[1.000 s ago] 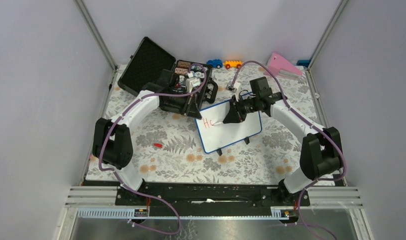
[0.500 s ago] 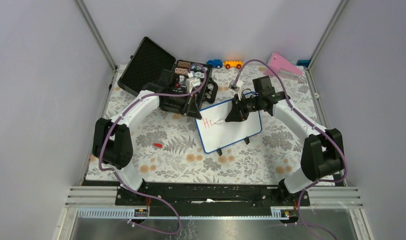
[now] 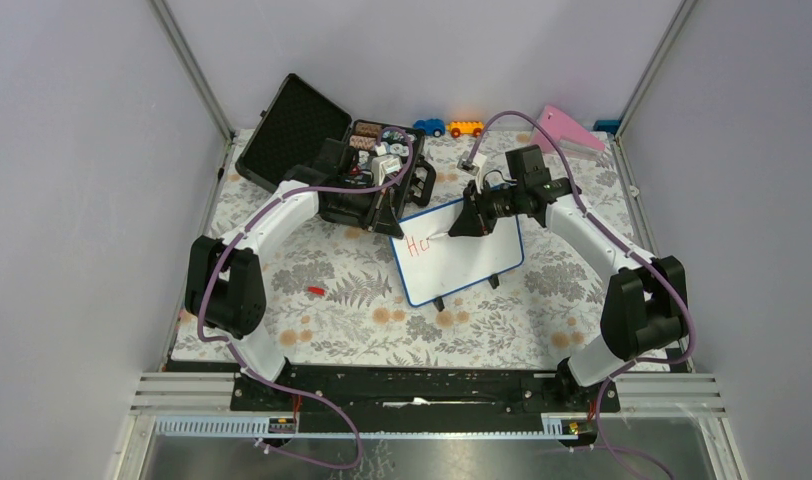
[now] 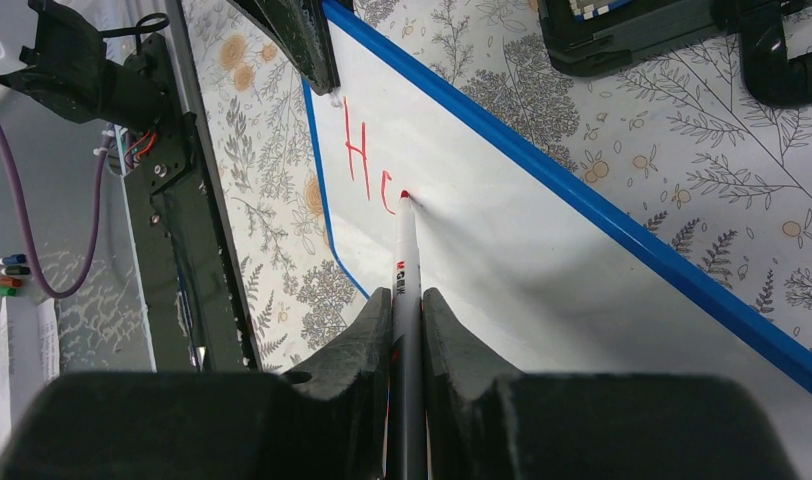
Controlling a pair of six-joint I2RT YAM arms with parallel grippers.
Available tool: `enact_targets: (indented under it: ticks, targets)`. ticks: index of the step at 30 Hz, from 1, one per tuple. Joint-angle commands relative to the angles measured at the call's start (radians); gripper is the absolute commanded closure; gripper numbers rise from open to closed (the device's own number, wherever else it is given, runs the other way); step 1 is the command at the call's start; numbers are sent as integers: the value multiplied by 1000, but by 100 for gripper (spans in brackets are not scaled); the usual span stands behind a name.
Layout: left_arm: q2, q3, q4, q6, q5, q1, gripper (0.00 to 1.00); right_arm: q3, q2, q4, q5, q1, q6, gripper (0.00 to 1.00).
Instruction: Write a sentence on the whiteboard
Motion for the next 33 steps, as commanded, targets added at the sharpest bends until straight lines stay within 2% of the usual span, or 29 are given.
enact_targets:
  ticks: [1, 16, 21, 25, 33]
  targets:
    - [-7, 11, 2, 21, -17, -9, 100, 22, 7, 16, -8, 16, 2, 100]
    - [-15, 7, 2, 23, -18, -9, 100, 35, 9, 29, 0, 53, 17, 100]
    - [-10, 8, 2, 24, -20, -8, 100, 29, -28, 13, -44, 55, 23, 100]
    - [-13, 5, 2, 27, -23, -9, 100, 26, -71, 0, -120, 4, 51, 100]
    - [-5, 13, 2, 26, -19, -9, 100, 17, -106, -87, -113, -52, -18, 100]
